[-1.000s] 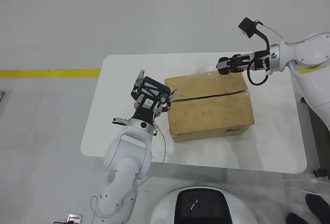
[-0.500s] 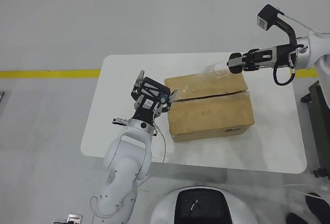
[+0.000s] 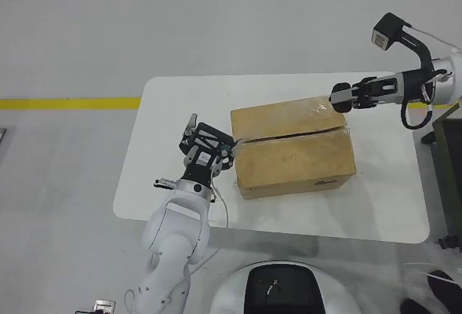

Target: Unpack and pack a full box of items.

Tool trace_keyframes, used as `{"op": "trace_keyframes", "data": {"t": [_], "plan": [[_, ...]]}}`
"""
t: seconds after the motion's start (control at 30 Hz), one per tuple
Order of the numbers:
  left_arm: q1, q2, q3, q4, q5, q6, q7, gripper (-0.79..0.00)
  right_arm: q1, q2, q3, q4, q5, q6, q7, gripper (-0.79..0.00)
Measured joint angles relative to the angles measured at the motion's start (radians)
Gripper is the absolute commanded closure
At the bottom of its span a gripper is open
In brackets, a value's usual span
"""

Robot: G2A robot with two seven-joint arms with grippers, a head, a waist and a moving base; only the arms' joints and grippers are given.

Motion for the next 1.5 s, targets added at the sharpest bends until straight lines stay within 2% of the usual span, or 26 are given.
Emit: {"op": "trace_keyframes", "data": {"t": [0.23,0.57,0.8,0.83,0.9,0.93,1.0,1.03,1.07,1.1,1.17,1.2,1.23,1.33,1.5], "plan": [[-0.035,-0.007,0.039,0.025,-0.004,0.005,0.019,-0.785,-0.059,0.030,0.035,-0.008,-0.098,-0.011,0.036,0.000],[-0.083,-0.020,0.093,0.077,-0.008,0.016,0.027,-0.785,-0.104,0.049,0.017,0.025,-0.180,-0.058,0.000,0.000],[-0.110,-0.026,0.107,0.095,-0.005,0.023,0.033,-0.785,-0.103,0.052,0.009,0.071,-0.144,-0.038,-0.040,0.000],[-0.111,-0.027,0.107,0.096,-0.005,0.024,0.032,-0.785,-0.104,0.054,0.013,0.078,-0.138,-0.030,-0.050,-0.046],[-0.112,-0.028,0.107,0.099,-0.001,0.024,0.031,-0.785,-0.107,0.059,0.021,0.092,-0.152,-0.023,-0.070,-0.363],[-0.111,-0.028,0.107,0.100,0.001,0.024,0.031,-0.785,-0.108,0.061,0.026,0.098,-0.158,-0.022,-0.081,-0.369],[-0.110,-0.028,0.103,0.101,0.006,0.025,0.028,-0.785,-0.110,0.064,0.042,0.104,-0.154,-0.015,-0.114,-0.363],[-0.108,-0.028,0.101,0.101,0.010,0.027,0.025,-0.785,-0.112,0.064,0.049,0.101,-0.137,-0.015,-0.134,-0.299],[-0.107,-0.028,0.098,0.101,0.016,0.033,0.019,-0.785,-0.117,0.063,0.054,0.088,-0.107,-0.017,-0.162,-0.102],[-0.105,-0.029,0.095,0.101,0.019,0.037,0.015,-0.785,-0.122,0.061,0.055,0.075,-0.084,-0.022,-0.184,0.000],[-0.099,-0.029,0.088,0.100,0.032,0.044,0.008,-0.785,-0.141,0.055,0.045,0.040,-0.049,-0.034,-0.255,0.000],[-0.097,-0.028,0.085,0.100,0.042,0.045,0.007,-0.376,-0.152,0.051,0.037,0.024,-0.038,-0.040,-0.289,0.000],[-0.093,-0.027,0.081,0.100,0.057,0.048,0.007,-0.151,-0.163,0.048,0.029,0.009,-0.032,-0.048,-0.324,0.000],[-0.077,-0.025,0.065,0.097,0.115,0.075,-0.001,0.000,-0.199,0.038,-0.005,-0.046,-0.052,-0.092,-0.451,0.000],[-0.037,-0.019,0.033,0.073,0.229,0.116,-0.015,0.000,-0.261,0.024,-0.069,-0.141,-0.238,-0.203,-0.732,0.000]]}}
